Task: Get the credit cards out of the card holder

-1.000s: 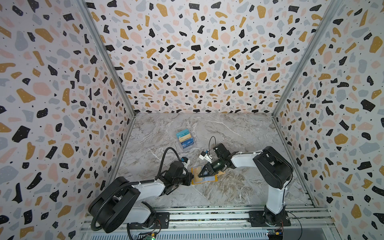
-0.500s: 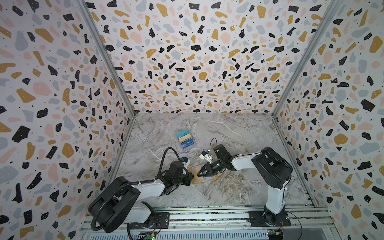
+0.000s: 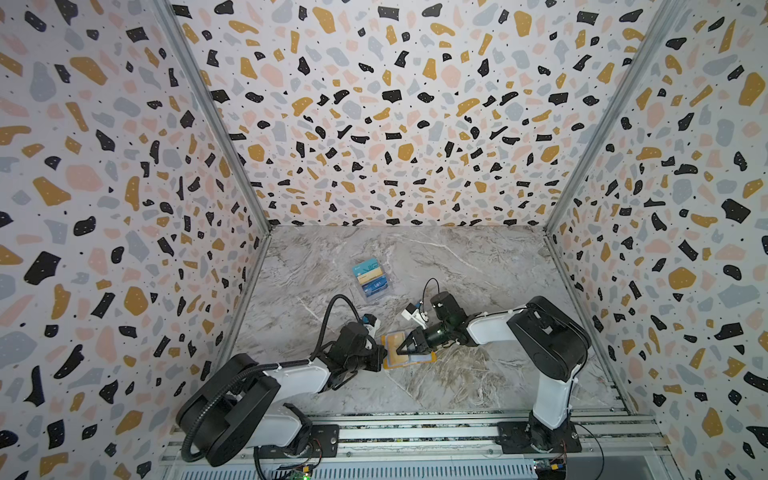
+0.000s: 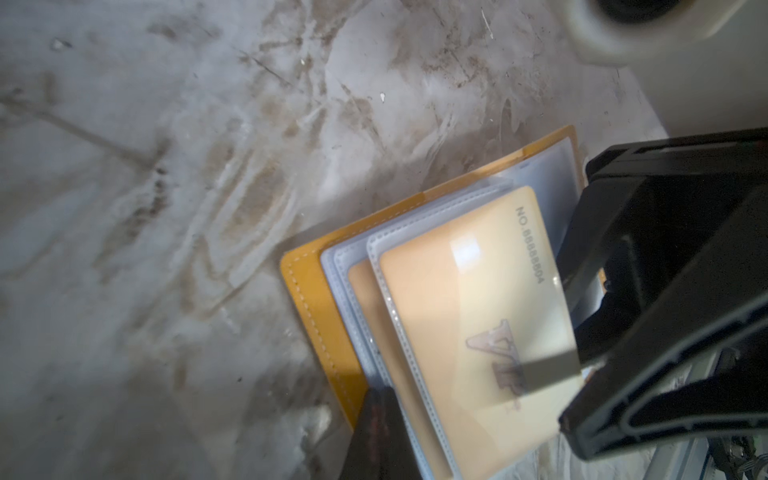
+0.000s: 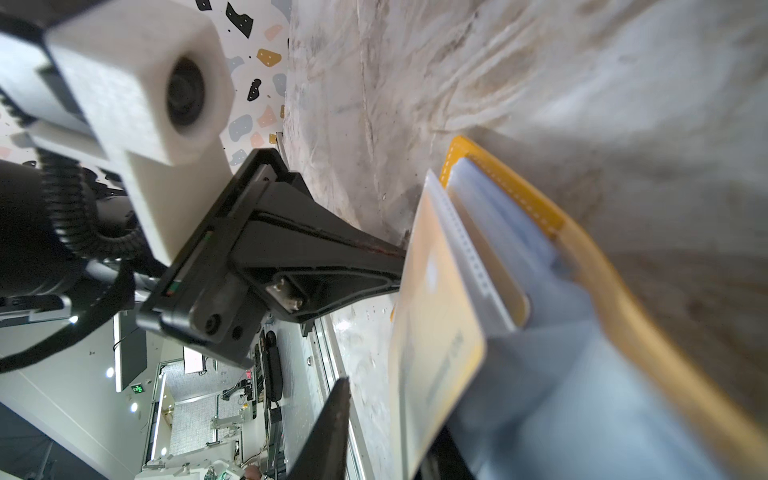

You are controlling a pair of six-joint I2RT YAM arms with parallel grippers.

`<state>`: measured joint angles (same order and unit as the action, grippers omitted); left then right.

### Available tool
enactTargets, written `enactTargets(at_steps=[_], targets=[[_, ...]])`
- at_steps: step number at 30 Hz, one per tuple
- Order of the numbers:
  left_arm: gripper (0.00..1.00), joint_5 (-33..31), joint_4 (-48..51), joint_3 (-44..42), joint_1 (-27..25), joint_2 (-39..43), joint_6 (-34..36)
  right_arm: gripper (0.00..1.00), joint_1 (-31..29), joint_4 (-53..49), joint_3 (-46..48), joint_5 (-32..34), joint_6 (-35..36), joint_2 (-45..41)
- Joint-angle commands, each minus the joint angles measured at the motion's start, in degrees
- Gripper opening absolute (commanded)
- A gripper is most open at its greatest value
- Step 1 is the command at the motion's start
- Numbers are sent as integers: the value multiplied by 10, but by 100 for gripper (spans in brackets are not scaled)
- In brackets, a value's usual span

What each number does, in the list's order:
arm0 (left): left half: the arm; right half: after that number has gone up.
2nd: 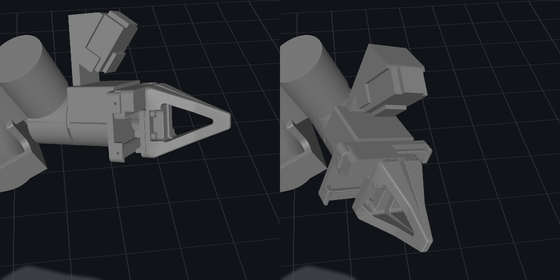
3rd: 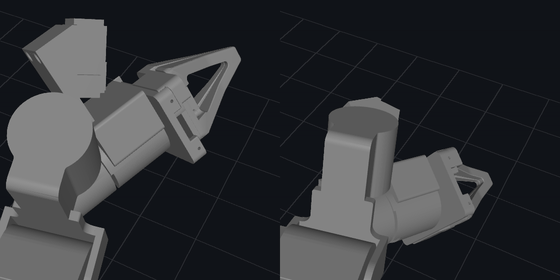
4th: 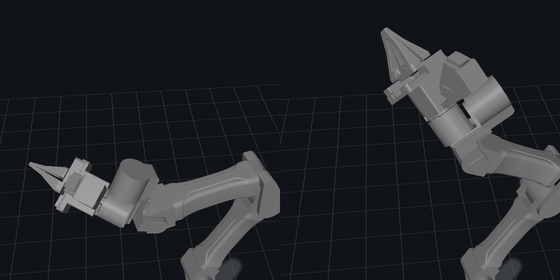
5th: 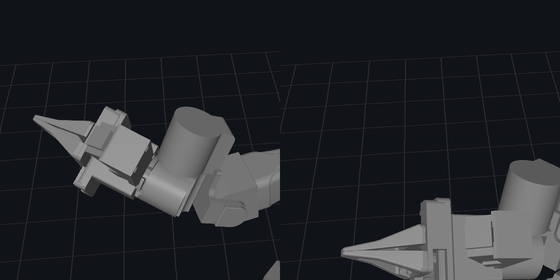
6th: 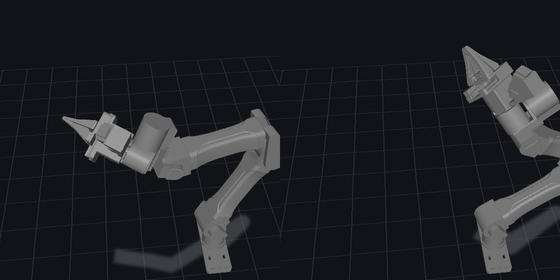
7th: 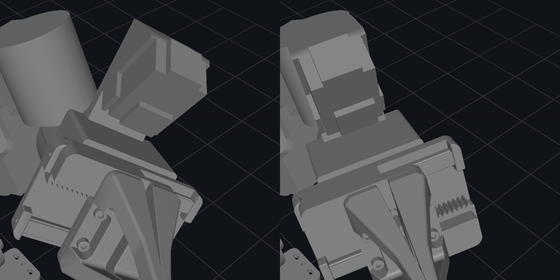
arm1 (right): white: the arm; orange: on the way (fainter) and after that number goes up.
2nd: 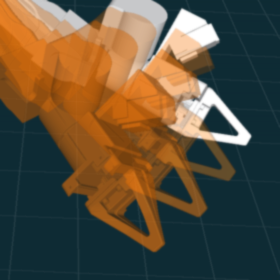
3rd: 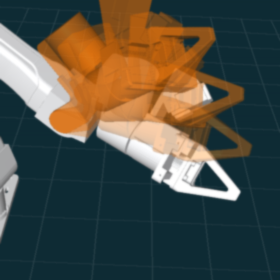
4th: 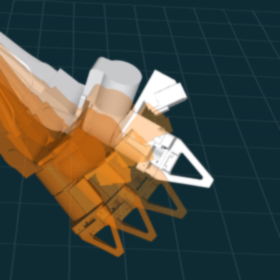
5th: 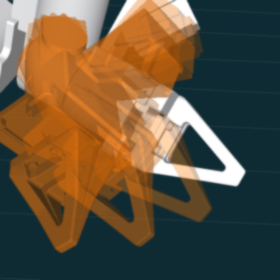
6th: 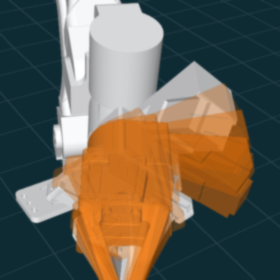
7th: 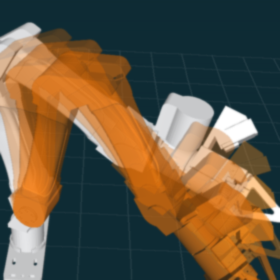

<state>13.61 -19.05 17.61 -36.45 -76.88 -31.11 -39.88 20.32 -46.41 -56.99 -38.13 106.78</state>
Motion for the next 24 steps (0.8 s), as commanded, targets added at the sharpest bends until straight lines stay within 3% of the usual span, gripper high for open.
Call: enactTargets(at_steps=[1,15,24], targets=[[0,-30,85,-22,-1,-14,-1,26,8,27,14,-11,-4,-36],[0,-32,92,-20,-1,-6,-4,22,34,51,57,-11,-13,-74],[0,-35,89,-24,-1,3,-11,14,35,-4,48,32,13,-76]])
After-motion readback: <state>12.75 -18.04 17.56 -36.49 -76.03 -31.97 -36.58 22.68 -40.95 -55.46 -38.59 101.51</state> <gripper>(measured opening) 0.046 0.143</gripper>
